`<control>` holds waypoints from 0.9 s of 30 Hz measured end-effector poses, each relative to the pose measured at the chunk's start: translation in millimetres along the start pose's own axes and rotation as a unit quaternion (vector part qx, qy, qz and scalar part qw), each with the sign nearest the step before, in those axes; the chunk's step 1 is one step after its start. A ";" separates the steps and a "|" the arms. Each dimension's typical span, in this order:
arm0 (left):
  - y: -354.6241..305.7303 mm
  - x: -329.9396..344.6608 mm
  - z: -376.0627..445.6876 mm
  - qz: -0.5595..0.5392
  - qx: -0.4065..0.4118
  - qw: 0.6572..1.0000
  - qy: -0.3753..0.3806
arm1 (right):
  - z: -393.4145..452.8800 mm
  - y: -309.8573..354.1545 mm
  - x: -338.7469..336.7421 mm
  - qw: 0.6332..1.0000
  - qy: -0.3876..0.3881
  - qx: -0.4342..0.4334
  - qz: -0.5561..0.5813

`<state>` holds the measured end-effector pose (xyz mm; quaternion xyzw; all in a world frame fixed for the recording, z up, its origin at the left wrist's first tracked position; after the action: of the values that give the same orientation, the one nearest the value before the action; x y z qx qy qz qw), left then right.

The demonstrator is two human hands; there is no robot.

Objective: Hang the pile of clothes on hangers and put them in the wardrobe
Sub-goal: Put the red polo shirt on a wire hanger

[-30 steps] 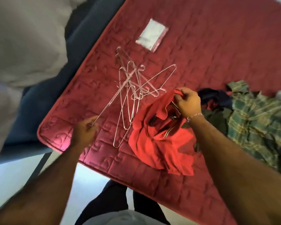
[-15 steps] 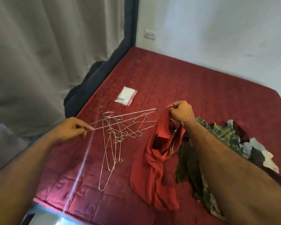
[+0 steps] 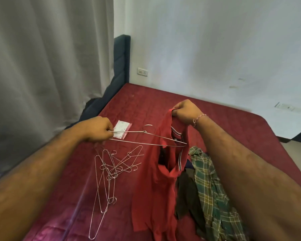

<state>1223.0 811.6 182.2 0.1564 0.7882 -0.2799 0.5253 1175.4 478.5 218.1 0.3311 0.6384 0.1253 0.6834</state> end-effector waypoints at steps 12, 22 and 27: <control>-85.0 -79.8 3.7 0.246 -0.031 0.960 -0.130 | -6.0 33.4 -39.4 0.972 -0.071 0.016 0.223; -137.2 -81.0 35.9 0.160 0.199 0.947 -0.197 | -11.5 82.4 -44.7 0.984 0.078 -0.063 0.150; -144.6 -72.3 42.3 -0.016 0.221 0.945 -0.239 | -15.0 89.6 -46.3 0.963 0.146 -0.094 0.206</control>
<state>1204.9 674.5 276.1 0.1843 0.5603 -0.4850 0.6456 1176.5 522.6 310.1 0.3680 0.6348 0.3694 0.5702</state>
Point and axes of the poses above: each hand's wrist, its own z-axis towards the middle knuckle, its own x-axis out of the palm, y = z × x, the point moved 3 cm from there along z, towards the middle knuckle, and after that the axes turned 2 degrees about z, right-handed, at the moved point
